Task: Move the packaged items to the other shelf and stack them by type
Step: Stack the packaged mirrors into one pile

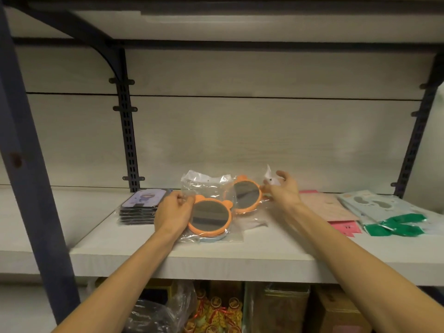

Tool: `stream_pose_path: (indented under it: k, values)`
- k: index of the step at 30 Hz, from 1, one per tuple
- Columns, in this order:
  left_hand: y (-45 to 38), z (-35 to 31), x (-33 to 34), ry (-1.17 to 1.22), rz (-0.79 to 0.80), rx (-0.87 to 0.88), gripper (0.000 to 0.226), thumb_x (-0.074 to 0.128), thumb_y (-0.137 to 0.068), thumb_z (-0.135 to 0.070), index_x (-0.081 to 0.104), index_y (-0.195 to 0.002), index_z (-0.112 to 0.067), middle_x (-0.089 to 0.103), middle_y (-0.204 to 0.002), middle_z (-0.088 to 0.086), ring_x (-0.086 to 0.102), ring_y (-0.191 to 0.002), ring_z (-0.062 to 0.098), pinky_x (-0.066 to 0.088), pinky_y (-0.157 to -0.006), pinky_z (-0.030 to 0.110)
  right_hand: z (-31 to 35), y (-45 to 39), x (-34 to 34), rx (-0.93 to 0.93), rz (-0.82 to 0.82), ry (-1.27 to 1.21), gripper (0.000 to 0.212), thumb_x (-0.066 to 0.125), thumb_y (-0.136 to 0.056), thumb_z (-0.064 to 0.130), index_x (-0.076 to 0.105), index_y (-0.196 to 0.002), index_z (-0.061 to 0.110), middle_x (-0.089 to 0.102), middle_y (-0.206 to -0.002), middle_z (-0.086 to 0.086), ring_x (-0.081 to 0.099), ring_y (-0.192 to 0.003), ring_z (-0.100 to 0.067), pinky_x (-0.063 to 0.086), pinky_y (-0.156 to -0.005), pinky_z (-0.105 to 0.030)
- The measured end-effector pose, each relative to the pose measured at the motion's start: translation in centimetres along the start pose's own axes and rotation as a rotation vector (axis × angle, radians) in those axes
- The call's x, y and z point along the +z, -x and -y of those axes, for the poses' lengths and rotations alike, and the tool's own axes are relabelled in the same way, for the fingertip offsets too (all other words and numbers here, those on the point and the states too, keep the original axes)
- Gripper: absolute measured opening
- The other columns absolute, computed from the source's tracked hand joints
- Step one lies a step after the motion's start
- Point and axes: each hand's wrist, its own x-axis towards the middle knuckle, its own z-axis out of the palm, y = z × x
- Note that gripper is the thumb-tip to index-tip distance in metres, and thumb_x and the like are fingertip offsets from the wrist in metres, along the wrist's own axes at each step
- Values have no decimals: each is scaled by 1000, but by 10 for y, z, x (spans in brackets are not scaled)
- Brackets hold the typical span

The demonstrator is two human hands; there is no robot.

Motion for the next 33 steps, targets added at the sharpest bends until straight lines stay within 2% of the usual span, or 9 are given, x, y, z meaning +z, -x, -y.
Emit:
stream_pose_path:
  k: [4, 8, 14, 17, 19, 21, 24, 29, 33]
  values:
    - [2, -1, -1, -8, 5, 8, 18, 58, -94, -40, 65, -98, -24, 68, -87, -4, 64, -85, 19, 51, -78, 36, 22, -2, -25, -100, -28, -131, 71, 85, -71, 2, 53, -133, 19, 66, -126, -15, 73, -101, -23, 62, -82, -43]
    - [4, -2, -1, -49, -24, 6, 17, 56, -94, -42, 64, -96, -27, 66, -83, -6, 63, -85, 19, 50, -78, 36, 56, 10, -45, -173, 20, -190, 62, 80, -81, 0, 55, -136, 13, 71, -115, -12, 74, -83, -15, 59, -65, -22]
    - [6, -4, -1, -97, 28, 6, 25, 54, -96, -46, 63, -104, -24, 67, -94, -3, 64, -93, 23, 53, -89, 42, 77, 12, -38, -100, 276, -262, 39, 78, -77, 2, 68, -115, 4, 76, -99, -8, 70, -91, -23, 55, -80, -31]
    - [6, -3, -2, -119, 64, 17, 25, 51, -100, -43, 64, -110, -25, 67, -92, -6, 64, -80, 14, 51, -77, 33, 73, 9, -15, 7, 480, -268, 31, 73, -80, 0, 71, -112, -2, 72, -105, -10, 65, -99, -24, 52, -94, -33]
    - [6, 0, -2, -96, 90, 35, 27, 52, -100, -45, 66, -111, -25, 69, -96, -6, 65, -86, 16, 52, -81, 35, 59, 8, 6, 50, 564, -131, 22, 75, -80, 1, 72, -101, 4, 71, -103, -12, 66, -98, -25, 53, -95, -39]
    - [4, 2, -4, -56, 115, 24, 30, 52, -99, -48, 69, -107, -24, 71, -101, -3, 66, -99, 22, 52, -92, 42, 44, 6, 27, 64, 541, -9, 34, 78, -80, -1, 67, -113, 2, 76, -103, -12, 71, -94, -26, 57, -89, -41]
    - [0, 1, -7, 95, 168, -103, 37, 49, -100, -53, 68, -85, -25, 70, -92, -2, 65, -100, 25, 49, -100, 42, 26, -1, 50, 85, 536, 95, 59, 80, -79, 0, 56, -131, 12, 75, -99, -17, 67, -76, -25, 55, -63, -30]
    - [-6, 0, -8, 339, 167, -254, 64, 62, -65, -81, 79, -88, -23, 79, -91, -2, 72, -96, 23, 52, -100, 43, 11, -14, 68, 55, 447, 314, 67, 82, -76, 5, 50, -132, 20, 66, -83, -14, 45, -47, -12, 38, -44, -26]
    - [-3, 2, -5, 309, 188, -155, 59, 80, -48, -63, 80, -88, -19, 79, -86, -3, 74, -91, 20, 56, -95, 46, -1, -16, 80, 108, 421, 154, 78, 84, -79, 33, 40, -142, 20, 66, -111, -12, 54, -56, -12, 41, -48, -26]
